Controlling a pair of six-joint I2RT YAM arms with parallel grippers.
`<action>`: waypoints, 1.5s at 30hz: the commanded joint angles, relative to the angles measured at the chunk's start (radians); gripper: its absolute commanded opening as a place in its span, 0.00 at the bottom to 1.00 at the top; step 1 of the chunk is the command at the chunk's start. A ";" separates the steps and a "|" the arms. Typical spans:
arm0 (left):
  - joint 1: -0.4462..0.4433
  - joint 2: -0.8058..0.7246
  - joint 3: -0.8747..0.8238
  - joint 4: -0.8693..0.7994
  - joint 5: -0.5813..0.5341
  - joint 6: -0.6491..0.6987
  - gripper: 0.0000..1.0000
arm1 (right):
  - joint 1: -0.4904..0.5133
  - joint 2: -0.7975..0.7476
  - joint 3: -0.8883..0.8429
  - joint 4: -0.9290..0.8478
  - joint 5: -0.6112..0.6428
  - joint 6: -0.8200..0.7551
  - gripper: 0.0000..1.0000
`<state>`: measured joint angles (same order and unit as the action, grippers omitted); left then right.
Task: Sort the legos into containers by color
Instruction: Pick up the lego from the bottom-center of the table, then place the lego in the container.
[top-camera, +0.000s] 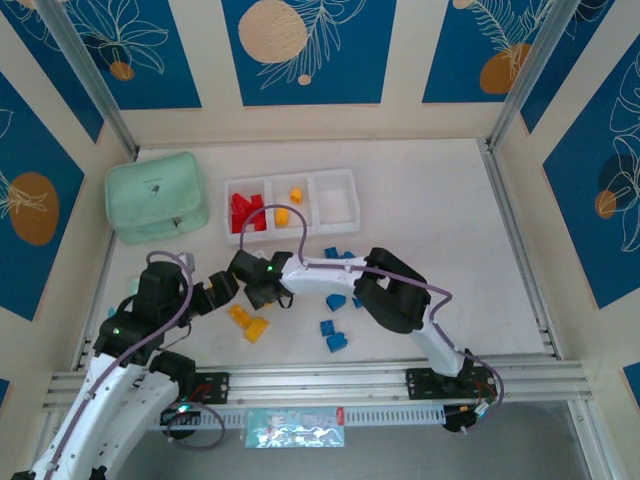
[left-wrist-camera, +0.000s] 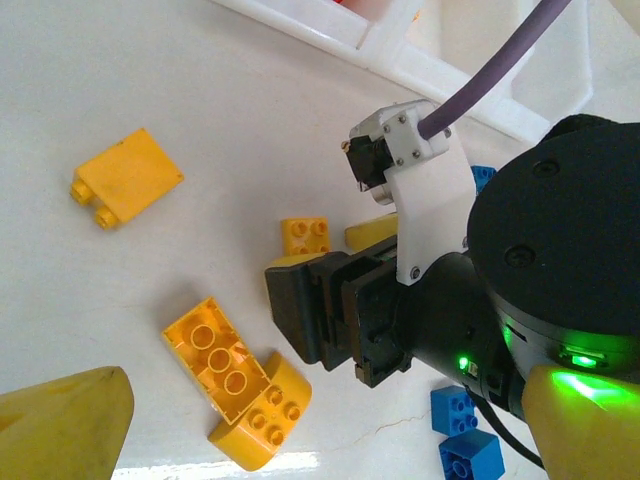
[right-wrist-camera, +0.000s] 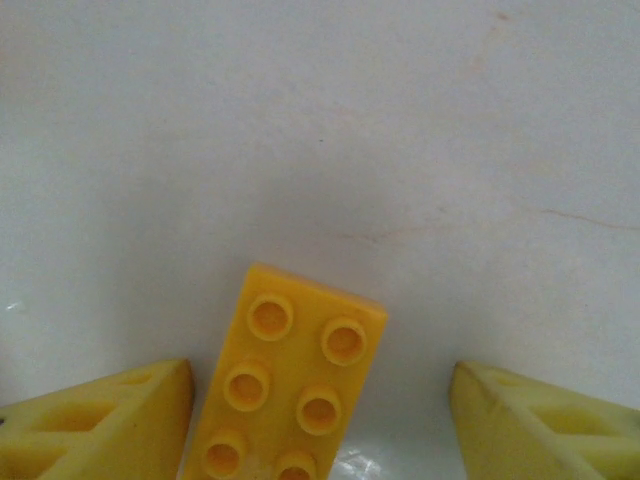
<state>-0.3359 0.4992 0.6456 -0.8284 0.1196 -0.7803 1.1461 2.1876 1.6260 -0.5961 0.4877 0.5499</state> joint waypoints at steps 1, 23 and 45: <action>0.008 0.000 -0.003 0.022 -0.012 -0.013 0.99 | 0.002 -0.043 -0.035 -0.055 0.014 0.005 0.58; 0.008 0.039 0.026 0.048 0.017 0.001 0.99 | -0.058 -0.171 -0.064 -0.017 -0.047 -0.029 0.29; 0.008 0.337 0.082 0.309 0.091 0.040 0.99 | -0.400 0.069 0.405 -0.035 0.005 -0.242 0.31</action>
<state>-0.3359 0.8204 0.6868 -0.5846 0.1909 -0.7544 0.7506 2.1990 1.9583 -0.5941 0.4751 0.3557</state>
